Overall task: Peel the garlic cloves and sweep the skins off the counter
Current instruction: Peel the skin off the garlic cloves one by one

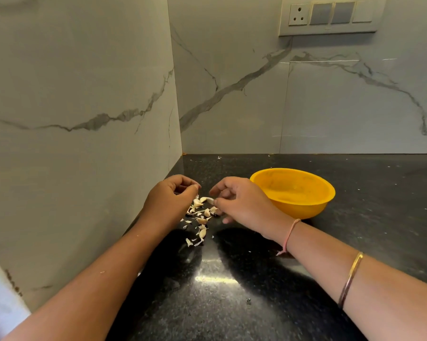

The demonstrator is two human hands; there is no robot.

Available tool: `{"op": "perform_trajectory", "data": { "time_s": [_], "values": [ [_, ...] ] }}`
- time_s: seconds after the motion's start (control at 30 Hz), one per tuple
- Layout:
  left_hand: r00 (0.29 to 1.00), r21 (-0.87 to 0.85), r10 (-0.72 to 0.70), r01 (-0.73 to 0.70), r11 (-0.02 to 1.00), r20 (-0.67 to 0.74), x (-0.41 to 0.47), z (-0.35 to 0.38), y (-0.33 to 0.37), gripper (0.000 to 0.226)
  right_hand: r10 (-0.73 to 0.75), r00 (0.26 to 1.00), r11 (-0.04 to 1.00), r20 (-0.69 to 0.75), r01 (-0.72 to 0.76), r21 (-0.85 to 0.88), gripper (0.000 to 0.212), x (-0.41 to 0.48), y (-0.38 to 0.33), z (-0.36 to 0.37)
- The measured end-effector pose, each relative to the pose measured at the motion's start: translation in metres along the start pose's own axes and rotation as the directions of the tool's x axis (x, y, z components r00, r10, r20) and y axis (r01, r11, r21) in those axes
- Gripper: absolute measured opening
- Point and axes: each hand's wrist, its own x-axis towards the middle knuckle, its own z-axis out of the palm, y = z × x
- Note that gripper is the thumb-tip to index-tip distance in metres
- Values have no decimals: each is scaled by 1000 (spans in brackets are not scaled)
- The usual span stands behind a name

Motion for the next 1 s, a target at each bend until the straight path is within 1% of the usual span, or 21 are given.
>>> {"op": "perform_trajectory", "data": {
  "time_s": [0.1, 0.17, 0.23, 0.3, 0.4, 0.53, 0.63, 0.7, 0.8, 1.0],
  "values": [
    [998, -50, -50, 52, 997, 47, -1, 1, 0, 15, 39, 999, 970, -20, -33, 243, 14, -1, -3, 3],
    [995, -72, -60, 65, 995, 76, -2, 1, 2, 18, 48, 998, 934, -29, -35, 355, 15, -2, -5, 4],
    [993, -100, -60, 71, 992, 105, -3, 1, 5, 18, 58, 998, 901, -36, -37, 433, 16, -2, -6, 4],
    [992, -131, -59, 74, 989, 116, -4, 1, 8, 17, 62, 997, 888, -46, -33, 459, 17, -2, -6, 4],
    [993, -178, -68, 85, 980, 99, -4, 1, 9, 15, 55, 996, 894, -75, -16, 449, 18, -3, -5, 4],
    [992, -191, -60, 80, 978, 110, -5, 2, 9, 11, 45, 992, 913, -117, 7, 408, 21, -3, -4, 5],
    [992, -192, -65, 84, 978, 105, -5, 3, 8, 10, 57, 991, 920, -124, -4, 391, 21, -4, -5, 8],
    [990, -209, -84, 106, 972, 114, -4, 4, 7, 8, 98, 989, 895, -106, -41, 445, 21, -3, -6, 9],
    [981, -223, -126, 156, 962, 145, -5, 7, 5, 7, 184, 981, 829, -57, -124, 546, 19, -3, -6, 11],
    [981, -189, -145, 168, 967, 130, -4, 8, 3, 17, 289, 957, 748, 14, -235, 620, 18, -2, -7, 15]
  ]
}}
